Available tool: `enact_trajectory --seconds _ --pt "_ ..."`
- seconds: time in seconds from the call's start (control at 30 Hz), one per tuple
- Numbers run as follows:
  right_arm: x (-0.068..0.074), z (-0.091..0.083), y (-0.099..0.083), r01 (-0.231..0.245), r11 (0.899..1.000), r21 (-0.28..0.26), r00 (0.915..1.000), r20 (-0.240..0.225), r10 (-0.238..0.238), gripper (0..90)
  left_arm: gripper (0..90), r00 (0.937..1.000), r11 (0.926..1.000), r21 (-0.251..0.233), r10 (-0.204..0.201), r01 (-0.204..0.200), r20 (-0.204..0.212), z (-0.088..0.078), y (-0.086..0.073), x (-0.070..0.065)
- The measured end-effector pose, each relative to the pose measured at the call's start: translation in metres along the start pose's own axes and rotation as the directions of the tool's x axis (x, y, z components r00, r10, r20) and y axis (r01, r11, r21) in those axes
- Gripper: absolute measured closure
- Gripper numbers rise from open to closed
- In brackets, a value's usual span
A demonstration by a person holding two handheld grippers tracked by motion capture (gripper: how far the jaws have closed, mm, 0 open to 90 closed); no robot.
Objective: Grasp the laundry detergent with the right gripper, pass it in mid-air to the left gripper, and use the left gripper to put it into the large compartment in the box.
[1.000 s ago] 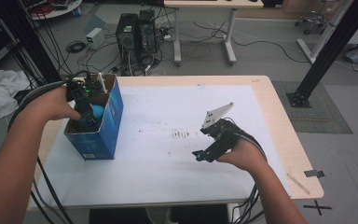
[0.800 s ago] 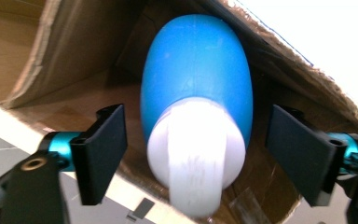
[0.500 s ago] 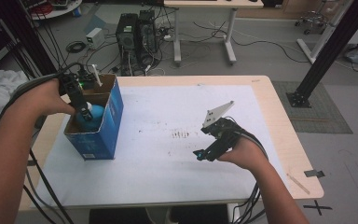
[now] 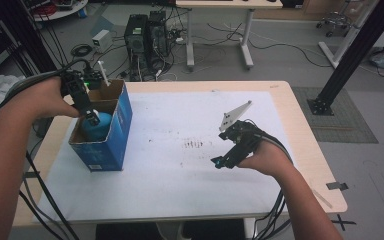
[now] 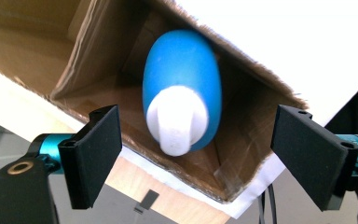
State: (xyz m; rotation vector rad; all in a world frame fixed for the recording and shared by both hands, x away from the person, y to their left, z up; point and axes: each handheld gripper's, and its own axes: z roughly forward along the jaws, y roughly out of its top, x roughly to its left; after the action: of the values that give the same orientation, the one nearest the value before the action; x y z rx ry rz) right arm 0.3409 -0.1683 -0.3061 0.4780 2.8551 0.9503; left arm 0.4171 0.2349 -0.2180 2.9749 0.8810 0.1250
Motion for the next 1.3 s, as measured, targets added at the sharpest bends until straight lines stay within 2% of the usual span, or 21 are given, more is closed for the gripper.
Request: enact_trajectory --seconds 0.1,0.13,0.17,0.33,0.4,0.43,0.47,0.53,0.57,0.6,0.63,0.67,0.77,0.8,0.83,0.9,1.0,1.07,1.1,1.13,1.3 --pt "-0.001 -0.002 0.004 0.011 1.000 0.019 0.9999 -0.010 -0.011 13.0 16.3 0.9991 0.9991 -0.005 0.042 -0.042 0.004 -0.005 0.007 -0.010" --pt "-0.001 -0.002 0.006 0.013 0.999 0.029 0.9999 -0.011 -0.013 13.0 16.3 0.9991 0.9991 -0.005 0.042 -0.042 0.004 -0.005 0.007 -0.010" --pt "-0.001 -0.003 0.009 0.023 0.998 0.055 0.9996 -0.018 -0.022 13.0 13.8 0.9975 0.9975 -0.008 0.070 -0.070 0.012 -0.007 0.014 -0.018" --pt "-0.002 -0.005 0.016 0.043 0.993 0.109 0.9988 -0.029 -0.040 13.0 12.1 0.9897 0.9904 -0.010 0.138 -0.138 0.037 -0.012 0.026 -0.033" --pt "-0.002 -0.005 0.018 0.051 0.991 0.123 0.9985 -0.027 -0.048 13.0 11.9 0.9897 0.9904 -0.010 0.138 -0.138 0.037 -0.012 0.026 -0.033" --pt "-0.002 -0.005 0.018 0.051 0.991 0.123 0.9985 -0.027 -0.048 13.0 11.9 0.9822 0.9837 -0.022 0.179 -0.178 0.056 -0.013 0.035 -0.041" --pt "-0.003 -0.005 0.023 0.076 0.982 0.173 0.9969 -0.032 -0.072 13.0 9.5 0.9804 0.9820 -0.021 0.188 -0.188 0.058 -0.012 0.037 -0.044" --pt "-0.003 -0.005 0.026 0.083 0.978 0.193 0.9964 -0.033 -0.078 13.0 8.0 0.9753 0.9772 -0.020 0.212 -0.211 0.061 -0.010 0.042 -0.049" --pt "-0.004 -0.005 0.027 0.085 0.976 0.199 0.9962 -0.036 -0.080 13.0 6.7 0.9705 0.9723 -0.024 0.233 -0.232 0.061 -0.009 0.045 -0.051" --pt "-0.004 -0.005 0.029 0.087 0.974 0.210 0.9960 -0.039 -0.081 13.0 6.4 0.9678 0.9697 -0.028 0.244 -0.243 0.062 -0.008 0.047 -0.054" --pt "-0.004 -0.005 0.029 0.087 0.974 0.210 0.9960 -0.039 -0.081 13.0 6.4 0.9678 0.9697 -0.028 0.244 -0.243 0.062 -0.008 0.047 -0.054" --pt "-0.006 -0.004 0.032 0.093 0.966 0.240 0.9954 -0.046 -0.085 13.0 6.4 0.9614 0.9634 -0.024 0.268 -0.267 0.062 -0.005 0.052 -0.059" --pt "-0.006 -0.002 0.034 0.105 0.955 0.279 0.9943 -0.046 -0.096 13.0 6.3 0.9501 0.9521 -0.009 0.305 -0.306 0.064 -0.001 0.057 -0.066" --pt "-0.006 -0.002 0.035 0.109 0.951 0.288 0.9939 -0.047 -0.100 13.0 6.4 0.9433 0.9455 -0.011 0.325 -0.325 0.065 0.000 0.060 -0.069" --pt "-0.007 -0.001 0.036 0.111 0.948 0.298 0.9937 -0.048 -0.102 13.0 6.4 0.9401 0.9423 -0.012 0.335 -0.334 0.066 0.001 0.062 -0.071" --pt "-0.008 0.000 0.038 0.114 0.944 0.308 0.9933 -0.050 -0.104 13.0 6.4 0.9353 0.9376 -0.017 0.348 -0.347 0.065 0.003 0.065 -0.074" --pt "-0.010 0.001 0.040 0.117 0.939 0.323 0.9929 -0.057 -0.104 13.0 6.4 0.9233 0.9253 -0.011 0.379 -0.379 0.062 0.007 0.071 -0.078" --pt "-0.011 0.002 0.041 0.117 0.933 0.340 0.9927 -0.067 -0.100 13.0 6.4 0.9180 0.9202 -0.015 0.391 -0.391 0.065 0.009 0.074 -0.079" --pt "-0.011 0.002 0.041 0.117 0.933 0.340 0.9927 -0.067 -0.100 13.0 6.4 0.9180 0.9202 -0.015 0.391 -0.391 0.065 0.009 0.074 -0.079" --pt "-0.014 0.003 0.043 0.125 0.926 0.356 0.9919 -0.068 -0.107 13.0 6.4 0.9133 0.9159 -0.019 0.401 -0.401 0.070 0.013 0.077 -0.080" --pt "-0.017 0.004 0.045 0.113 0.923 0.368 0.9933 -0.065 -0.096 13.0 6.4 0.9092 0.9122 -0.027 0.410 -0.409 0.075 0.022 0.081 -0.081"
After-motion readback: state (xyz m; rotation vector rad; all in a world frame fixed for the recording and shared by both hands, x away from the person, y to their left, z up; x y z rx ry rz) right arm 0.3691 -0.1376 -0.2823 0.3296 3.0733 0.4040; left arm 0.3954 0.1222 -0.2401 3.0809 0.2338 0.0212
